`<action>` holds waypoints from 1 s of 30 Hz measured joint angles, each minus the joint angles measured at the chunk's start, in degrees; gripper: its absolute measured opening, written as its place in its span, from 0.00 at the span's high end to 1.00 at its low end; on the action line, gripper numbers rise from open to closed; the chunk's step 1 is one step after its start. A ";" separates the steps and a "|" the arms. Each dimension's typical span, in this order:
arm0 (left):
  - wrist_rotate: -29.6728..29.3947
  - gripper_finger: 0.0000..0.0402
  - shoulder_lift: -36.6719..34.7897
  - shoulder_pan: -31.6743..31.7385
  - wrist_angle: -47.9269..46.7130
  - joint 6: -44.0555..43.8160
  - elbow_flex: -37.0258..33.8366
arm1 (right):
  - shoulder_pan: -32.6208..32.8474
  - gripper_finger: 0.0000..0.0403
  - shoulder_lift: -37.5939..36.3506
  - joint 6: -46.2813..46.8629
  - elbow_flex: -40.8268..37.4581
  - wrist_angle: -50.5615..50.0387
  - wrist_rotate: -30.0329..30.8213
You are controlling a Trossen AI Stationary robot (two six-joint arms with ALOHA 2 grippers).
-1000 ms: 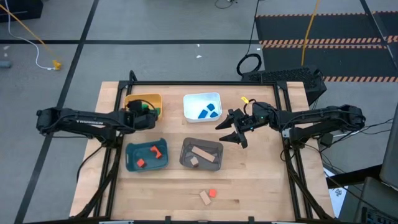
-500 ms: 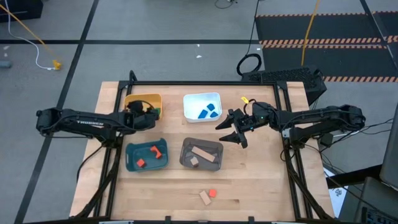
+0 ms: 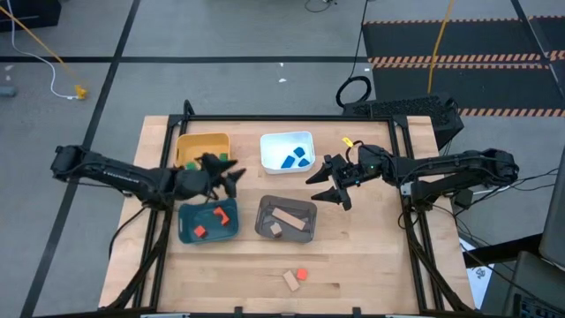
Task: Sort & place blocks by color
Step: Put the orange block into the blue bin
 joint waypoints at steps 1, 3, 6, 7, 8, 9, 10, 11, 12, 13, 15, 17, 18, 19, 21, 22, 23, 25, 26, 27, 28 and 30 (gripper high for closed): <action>0.54 0.44 -0.02 -1.71 2.52 2.51 0.00 | 0.00 0.30 0.00 -0.01 0.00 0.00 0.00; 1.09 0.47 -0.02 -5.24 6.12 7.14 0.00 | 0.00 0.30 0.00 -0.01 0.00 0.00 0.00; 2.48 0.50 -0.02 -9.67 8.74 11.21 0.00 | 0.00 0.30 0.00 0.00 0.00 0.00 0.00; 2.83 0.51 -0.02 -10.89 8.76 11.60 0.02 | 0.00 0.30 0.00 -0.02 0.00 0.00 0.00; 2.90 0.52 0.02 -12.03 8.59 11.57 0.02 | 0.00 0.30 0.00 0.00 0.00 0.00 0.00; 2.92 0.53 0.02 -13.11 8.47 11.18 0.01 | 0.00 0.30 0.00 0.00 0.00 0.00 0.00; 2.92 0.53 0.02 -14.07 8.44 10.59 0.01 | 0.00 0.30 0.00 0.00 0.00 0.00 0.00; 2.93 0.53 0.02 -14.90 8.46 9.95 0.02 | 0.00 0.30 0.00 -0.01 0.00 0.00 0.00; 2.94 0.53 0.04 -15.63 8.46 9.41 0.01 | 0.00 0.30 0.00 -0.01 0.00 0.00 0.00; 2.95 0.53 0.05 -16.24 8.51 9.24 0.01 | 0.00 0.30 0.00 -0.01 0.00 0.00 0.00; 2.94 0.54 0.07 -17.16 8.97 8.66 0.00 | 0.00 0.30 0.00 0.00 0.00 0.00 0.00; 2.94 0.54 0.07 -17.58 9.91 8.20 0.02 | 0.00 0.30 0.00 -0.02 0.00 0.00 0.00; 2.96 0.54 0.09 -17.74 10.49 7.95 0.02 | 0.00 0.30 0.00 -0.02 0.00 0.00 0.00; 2.94 0.54 0.09 -17.93 10.94 7.55 0.02 | 0.00 0.30 0.00 -0.02 0.00 0.00 0.00; 2.92 0.54 0.09 -18.39 11.73 6.10 0.02 | 0.00 0.30 0.00 -0.01 0.00 0.00 0.00; 2.94 0.54 0.09 -18.77 12.11 5.05 0.02 | 0.00 0.30 0.00 0.00 0.00 0.00 0.00; 2.94 0.54 0.09 -19.24 12.51 3.96 0.02 | 0.00 0.30 0.00 -0.01 0.00 0.00 0.00; 2.92 0.54 0.09 -20.44 13.54 2.47 0.01 | 0.00 0.30 0.00 0.00 0.00 0.00 -0.01; 2.92 0.54 0.09 -21.17 14.02 2.02 0.02 | 0.00 0.30 0.00 0.00 0.00 0.00 0.00; 2.93 0.54 0.09 -21.94 14.72 1.96 0.01 | 0.00 0.30 0.00 -0.01 0.00 0.01 0.00; 2.92 0.54 0.09 -22.63 15.41 2.01 0.02 | 0.00 0.30 0.00 -0.01 0.00 0.08 0.00; 2.92 0.54 0.09 -24.07 17.03 2.44 0.02 | 0.00 0.30 0.02 -0.10 0.00 1.43 0.02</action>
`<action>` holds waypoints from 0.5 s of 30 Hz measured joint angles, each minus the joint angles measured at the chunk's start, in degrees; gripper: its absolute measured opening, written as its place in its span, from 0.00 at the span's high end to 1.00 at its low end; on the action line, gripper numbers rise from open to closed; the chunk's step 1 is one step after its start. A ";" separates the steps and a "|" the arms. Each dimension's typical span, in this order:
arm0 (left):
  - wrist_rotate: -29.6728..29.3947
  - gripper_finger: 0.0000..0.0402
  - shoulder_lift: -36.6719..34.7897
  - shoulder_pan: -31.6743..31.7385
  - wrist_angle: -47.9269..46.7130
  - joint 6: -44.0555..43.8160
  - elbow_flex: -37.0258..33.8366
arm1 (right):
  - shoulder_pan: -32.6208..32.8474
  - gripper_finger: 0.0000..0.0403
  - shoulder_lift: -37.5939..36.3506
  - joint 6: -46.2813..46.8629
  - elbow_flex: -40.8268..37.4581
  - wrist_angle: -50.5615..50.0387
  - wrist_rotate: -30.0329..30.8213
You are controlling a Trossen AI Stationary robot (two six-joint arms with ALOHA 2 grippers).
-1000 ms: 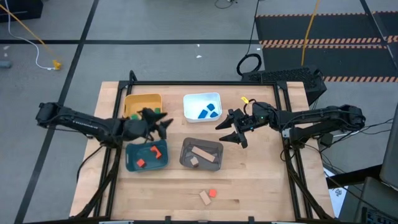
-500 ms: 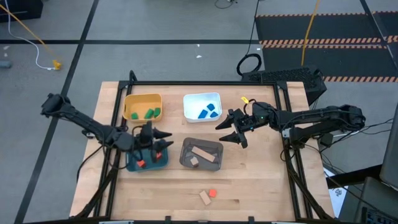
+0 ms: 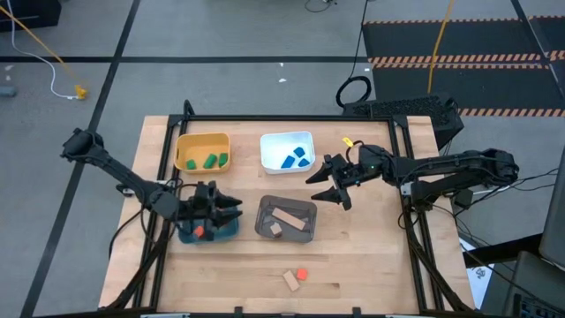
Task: Sort & place blocks by color
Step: Put the orange block into the blue bin
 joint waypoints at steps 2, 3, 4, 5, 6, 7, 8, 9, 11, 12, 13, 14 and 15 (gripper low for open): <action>-0.02 0.54 0.00 -1.24 1.44 1.00 0.00 | 0.00 0.30 -0.02 0.06 0.00 2.35 -0.02; -0.09 0.54 0.00 -1.75 2.03 1.45 0.00 | 0.07 0.30 -0.02 0.78 0.00 3.42 -0.02; -0.33 0.54 0.00 -2.15 2.46 1.74 0.00 | 0.27 0.30 -0.02 2.22 0.00 4.20 -0.01; -0.54 0.54 0.00 -2.49 2.67 1.94 -0.01 | 0.56 0.30 -0.02 3.99 0.00 4.89 -0.01; -0.60 0.54 0.00 -2.73 2.75 2.02 0.00 | 0.97 0.30 -0.02 5.41 0.00 5.63 -0.02; -0.62 0.54 0.00 -2.84 2.81 2.12 0.00 | 1.64 0.30 -0.02 6.08 0.00 6.25 -0.02; -0.63 0.54 0.00 -2.97 2.86 2.15 0.00 | 2.60 0.30 -0.02 6.32 0.00 6.60 0.14; -0.63 0.54 0.00 -3.14 2.86 2.15 0.00 | 3.84 0.30 0.08 6.38 0.00 6.75 1.25; -0.66 0.54 0.00 -3.21 2.84 2.15 0.00 | 7.02 0.30 0.53 6.07 0.00 6.76 5.55; -0.66 0.54 0.00 -3.21 2.84 2.14 0.00 | 8.76 0.30 0.81 5.51 0.00 6.68 7.94; -0.66 0.54 0.00 -3.21 2.84 2.13 0.00 | 10.39 0.30 1.19 4.89 0.00 6.77 10.37; -0.66 0.54 0.00 -3.21 2.84 2.15 0.00 | 11.95 0.30 1.61 4.44 0.00 6.82 12.95; -0.66 0.54 0.00 -3.21 2.84 2.15 0.00 | 13.41 0.30 2.02 4.08 0.00 6.75 15.03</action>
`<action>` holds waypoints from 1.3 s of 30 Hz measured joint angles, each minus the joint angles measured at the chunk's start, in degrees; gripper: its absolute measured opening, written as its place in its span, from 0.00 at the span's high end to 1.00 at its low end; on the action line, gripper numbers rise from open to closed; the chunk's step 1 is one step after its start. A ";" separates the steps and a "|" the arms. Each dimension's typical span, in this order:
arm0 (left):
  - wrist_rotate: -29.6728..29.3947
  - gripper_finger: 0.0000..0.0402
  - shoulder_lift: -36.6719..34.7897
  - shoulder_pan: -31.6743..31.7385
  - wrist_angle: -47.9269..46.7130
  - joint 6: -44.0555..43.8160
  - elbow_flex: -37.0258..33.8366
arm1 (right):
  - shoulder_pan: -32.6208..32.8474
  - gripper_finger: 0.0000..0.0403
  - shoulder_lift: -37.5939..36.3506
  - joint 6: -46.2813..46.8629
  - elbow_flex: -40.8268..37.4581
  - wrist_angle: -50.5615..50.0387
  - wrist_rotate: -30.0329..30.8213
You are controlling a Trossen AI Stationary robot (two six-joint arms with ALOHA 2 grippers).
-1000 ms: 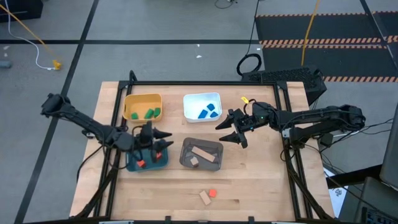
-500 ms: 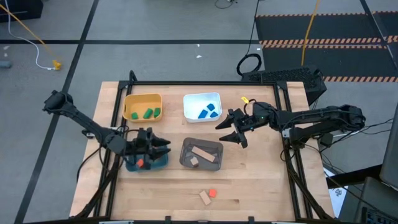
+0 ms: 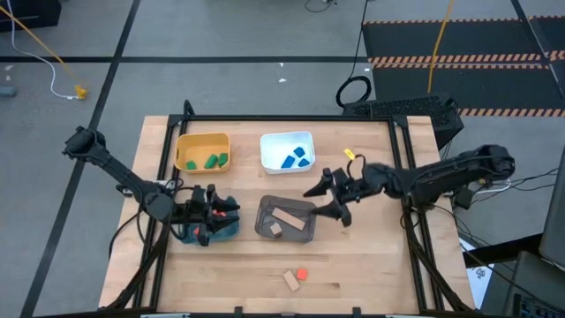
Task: Sort & place blocks by color
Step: Put the orange block into the blue bin
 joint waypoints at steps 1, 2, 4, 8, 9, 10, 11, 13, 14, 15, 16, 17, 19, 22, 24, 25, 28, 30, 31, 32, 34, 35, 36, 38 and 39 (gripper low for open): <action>0.00 0.54 0.00 0.00 -0.02 0.00 0.00 | 1.42 0.30 0.56 -0.37 0.00 0.00 1.99; 0.00 0.54 0.00 0.00 -0.02 0.00 0.00 | 2.80 0.30 1.19 -0.86 0.00 -0.04 3.83; -0.02 0.54 0.00 0.00 -0.13 -0.02 0.00 | 5.52 0.30 2.48 -1.32 0.00 -0.07 8.36; -0.02 0.54 0.00 0.00 -0.41 -0.20 0.00 | 10.92 0.30 6.28 0.45 0.02 0.08 17.04; -0.02 0.54 0.00 0.00 -0.55 -0.32 0.00 | 12.16 0.30 7.50 1.58 0.02 -0.07 18.22; -0.02 0.54 0.00 0.00 -0.62 -0.56 0.00 | 13.38 0.30 8.72 2.68 0.02 0.03 19.50; -0.02 0.54 0.00 0.00 -0.67 -0.70 0.00 | 14.59 0.30 10.03 3.71 0.02 0.42 20.66; -0.02 0.54 0.00 0.00 -0.79 -0.72 0.00 | 17.15 0.30 12.54 5.43 0.02 1.69 23.06; -0.02 0.54 0.00 0.00 -0.90 -0.73 0.00 | 18.41 0.30 13.95 6.34 0.02 2.37 23.94; -0.02 0.54 0.00 0.00 -0.94 -0.72 0.00 | 19.61 0.30 15.27 7.35 0.02 3.42 24.45; -0.02 0.54 0.00 0.00 -0.98 -0.74 0.00 | 20.88 0.30 16.47 8.36 0.02 4.26 25.20; -0.02 0.54 0.00 -0.07 -1.01 -0.76 0.00 | 22.09 0.30 17.68 9.32 0.00 5.22 25.39; -0.03 0.54 0.00 -0.40 -1.09 -0.76 0.00 | 24.40 0.30 20.00 11.16 0.00 8.38 25.62; -0.06 0.54 0.00 -1.15 -1.38 -0.90 0.00 | 27.69 0.30 23.50 14.18 0.02 12.92 27.80; -0.05 0.54 0.00 -1.77 -1.60 -0.92 0.00 | 29.47 0.30 25.78 16.65 0.02 15.16 28.45; -0.05 0.54 0.00 -2.07 -1.67 -0.94 0.00 | 30.16 0.30 27.01 17.94 0.03 16.40 28.67; -0.06 0.54 0.00 -3.00 -1.99 -1.14 0.02 | 32.09 0.30 31.24 21.09 0.91 17.78 31.44; -0.11 0.54 0.00 -3.69 -1.97 -1.14 0.02 | 32.82 0.30 34.12 21.55 3.08 17.67 31.55; -0.09 0.54 0.00 -4.05 -1.97 -1.14 0.02 | 33.09 0.30 35.48 21.31 4.33 17.67 31.57; -0.09 0.54 0.00 -4.44 -1.99 -1.14 0.02 | 33.32 0.30 36.79 20.26 5.88 17.59 31.57; -0.09 0.54 0.00 -5.22 -1.98 -1.14 0.02 | 33.82 0.30 39.02 16.27 9.00 15.86 31.58; -0.09 0.54 0.00 -5.57 -1.97 -1.14 0.02 | 34.04 0.30 39.92 13.85 10.45 14.36 31.66; -0.07 0.54 0.00 -5.93 -1.99 -1.13 0.02 | 34.20 0.30 40.71 11.47 11.94 12.71 31.66; -0.07 0.54 0.00 -6.65 -2.03 -1.11 0.02 | 34.52 0.30 41.63 7.90 14.15 8.71 31.62; -0.07 0.54 -0.02 -6.88 -2.07 -1.09 0.02 | 34.64 0.30 41.95 6.93 15.05 6.47 31.65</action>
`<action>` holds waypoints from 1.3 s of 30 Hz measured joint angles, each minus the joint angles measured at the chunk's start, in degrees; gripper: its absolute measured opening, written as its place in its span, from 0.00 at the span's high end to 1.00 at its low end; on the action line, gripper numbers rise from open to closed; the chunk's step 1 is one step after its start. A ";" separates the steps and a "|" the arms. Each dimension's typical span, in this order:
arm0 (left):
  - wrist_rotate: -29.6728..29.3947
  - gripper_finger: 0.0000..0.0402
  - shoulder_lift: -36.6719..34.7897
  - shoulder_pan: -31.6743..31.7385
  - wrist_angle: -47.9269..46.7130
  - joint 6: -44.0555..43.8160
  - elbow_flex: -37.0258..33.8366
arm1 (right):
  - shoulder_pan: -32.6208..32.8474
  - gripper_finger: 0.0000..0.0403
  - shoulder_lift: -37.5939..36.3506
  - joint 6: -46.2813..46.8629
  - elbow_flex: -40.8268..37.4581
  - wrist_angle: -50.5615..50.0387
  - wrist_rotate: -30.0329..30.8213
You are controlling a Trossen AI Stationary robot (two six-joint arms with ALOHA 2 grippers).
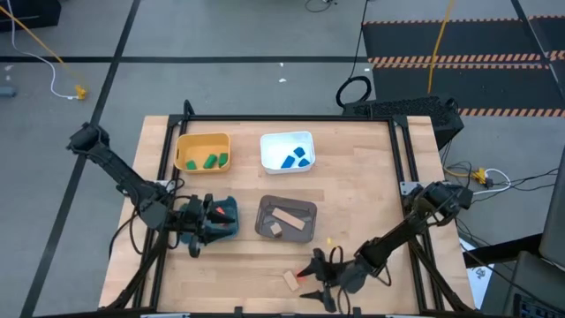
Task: Sort & place blocks by color
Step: Put the orange block into the blue bin
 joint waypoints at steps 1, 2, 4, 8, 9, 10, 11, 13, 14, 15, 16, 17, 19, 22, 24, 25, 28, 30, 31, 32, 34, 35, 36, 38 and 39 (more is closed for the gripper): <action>0.00 0.54 0.01 -0.26 -0.15 0.21 0.00 | 0.01 0.30 0.17 -0.51 0.54 -1.80 0.24; 0.01 0.54 0.02 -0.43 -0.30 0.39 0.00 | 0.01 0.30 0.19 -0.64 0.71 -3.70 1.11; 0.02 0.54 0.00 -0.67 -0.31 0.46 0.00 | -0.03 0.30 0.19 0.53 0.69 -6.42 2.04; -0.01 0.54 0.00 -0.94 -0.35 2.24 0.00 | 0.35 0.30 0.19 2.55 0.67 -7.69 4.51; 0.02 0.54 0.02 -0.95 -0.41 2.80 0.00 | 0.49 0.30 0.17 2.57 0.69 -8.15 4.50; 0.02 0.54 0.00 -0.96 -0.47 3.35 0.00 | 0.67 0.30 0.17 2.57 0.68 -8.76 4.73; 0.02 0.54 0.01 -0.95 -0.63 3.71 0.00 | 0.86 0.30 0.21 2.43 0.67 -9.02 5.65; 0.02 0.54 0.02 -0.95 -1.35 3.90 0.00 | 1.22 0.30 0.22 1.96 0.67 -9.43 7.96; 0.02 0.54 0.00 -0.95 -1.87 3.86 0.00 | 1.35 0.30 0.18 1.70 0.67 -9.66 9.16; 0.02 0.54 0.02 -0.95 -2.35 3.85 0.00 | 1.50 0.30 0.17 1.29 0.67 -10.03 10.26; 0.02 0.54 0.02 -0.95 -2.67 3.83 0.00 | 1.69 0.30 0.17 1.00 0.67 -10.51 10.92; 0.02 0.54 0.02 -0.95 -2.93 3.80 0.00 | 1.82 0.30 0.19 0.98 0.67 -10.94 11.77; 0.04 0.54 0.02 -0.95 -3.38 3.40 0.00 | 1.87 0.30 0.19 1.07 0.65 -11.89 11.96; 0.04 0.54 0.02 -0.92 -3.42 3.37 0.00 | 1.87 0.30 0.19 1.07 0.64 -12.60 11.79; 0.04 0.54 0.02 -0.92 -3.68 3.32 0.00 | 1.85 0.30 0.19 1.07 0.63 -12.94 11.79; 0.04 0.54 0.02 -0.92 -3.78 3.28 0.00 | 1.85 0.30 0.19 1.07 0.63 -13.14 11.79; 0.04 0.54 0.02 -0.92 -3.78 3.19 0.00 | 1.87 0.30 0.87 1.09 0.63 -13.00 11.79; 0.04 0.54 0.02 -0.92 -3.85 2.94 0.00 | 1.85 0.30 2.23 1.19 0.63 -13.01 11.67; 0.04 0.54 0.00 -0.92 -4.02 2.74 0.00 | 1.85 0.30 3.12 1.80 0.63 -12.64 11.64; 0.05 0.54 0.00 -0.92 -4.32 2.32 0.00 | 1.85 0.30 3.94 2.51 0.63 -12.43 11.64; 0.05 0.54 0.00 -0.92 -4.65 1.55 0.00 | 1.86 0.30 5.26 3.00 0.60 -11.15 11.88; 0.06 0.54 0.02 -0.92 -4.64 1.49 0.00 | 1.83 0.30 5.31 3.03 0.60 -10.98 11.80; 0.05 0.54 0.01 -0.92 -4.62 1.49 0.00 | 1.75 0.30 5.12 3.06 0.63 -10.95 11.55; 0.04 0.54 0.02 -0.92 -4.59 1.49 0.00 | 1.68 0.30 5.04 3.06 0.69 -10.91 11.61; 0.07 0.54 0.00 -0.92 -4.53 1.49 0.00 | 1.68 0.30 5.04 3.06 0.69 -10.99 11.61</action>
